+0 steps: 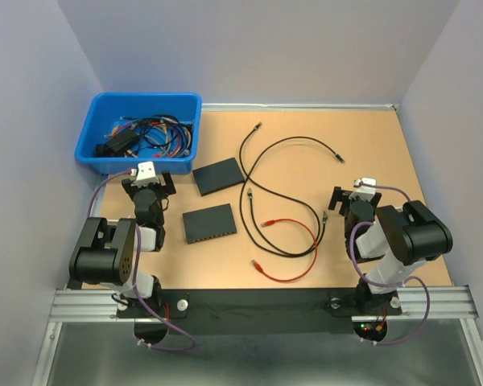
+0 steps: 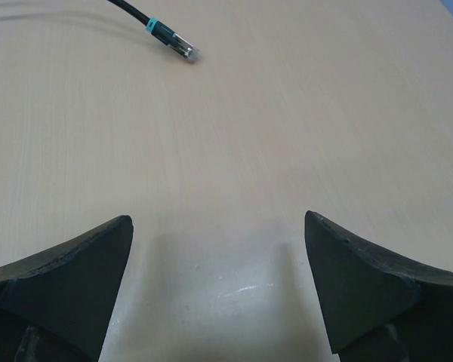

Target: Insert the plug into the switch port

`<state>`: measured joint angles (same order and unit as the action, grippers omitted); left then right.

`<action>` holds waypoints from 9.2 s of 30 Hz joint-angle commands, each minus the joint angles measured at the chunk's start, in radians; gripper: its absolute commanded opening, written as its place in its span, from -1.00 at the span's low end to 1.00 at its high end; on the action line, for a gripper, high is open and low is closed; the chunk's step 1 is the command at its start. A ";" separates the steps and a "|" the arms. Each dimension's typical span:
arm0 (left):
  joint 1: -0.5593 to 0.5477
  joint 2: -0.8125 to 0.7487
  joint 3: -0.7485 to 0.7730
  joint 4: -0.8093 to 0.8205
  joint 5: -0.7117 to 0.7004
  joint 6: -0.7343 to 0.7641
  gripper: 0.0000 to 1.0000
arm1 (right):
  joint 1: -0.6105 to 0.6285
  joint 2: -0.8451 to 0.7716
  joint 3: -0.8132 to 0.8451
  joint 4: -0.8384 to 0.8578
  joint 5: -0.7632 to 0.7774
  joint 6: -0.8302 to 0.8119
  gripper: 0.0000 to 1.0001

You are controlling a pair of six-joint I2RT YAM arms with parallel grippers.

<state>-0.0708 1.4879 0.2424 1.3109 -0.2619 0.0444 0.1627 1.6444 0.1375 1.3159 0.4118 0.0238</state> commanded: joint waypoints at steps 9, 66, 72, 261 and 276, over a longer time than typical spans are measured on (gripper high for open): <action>0.000 -0.029 -0.002 0.240 0.004 0.011 0.98 | -0.008 -0.003 0.014 0.223 0.021 0.010 1.00; -0.080 -1.104 0.096 -0.386 0.040 -0.347 0.98 | -0.006 -0.805 0.565 -0.993 -0.791 0.503 1.00; -0.080 -1.109 0.198 -0.528 0.094 -0.505 0.97 | -0.006 -0.746 0.461 -0.692 -1.016 1.139 1.00; -1.048 -0.894 0.741 -1.257 0.325 -0.347 0.39 | 1.107 -0.679 1.022 -1.333 -0.522 0.337 -0.99; -1.048 -0.876 0.687 -1.193 0.359 -0.406 0.29 | 1.107 -0.702 1.013 -1.347 -0.463 0.281 -0.99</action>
<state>-1.1172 0.6216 0.9279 0.0570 0.0738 -0.3470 1.2648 0.9638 1.1191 -0.0601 -0.1009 0.3485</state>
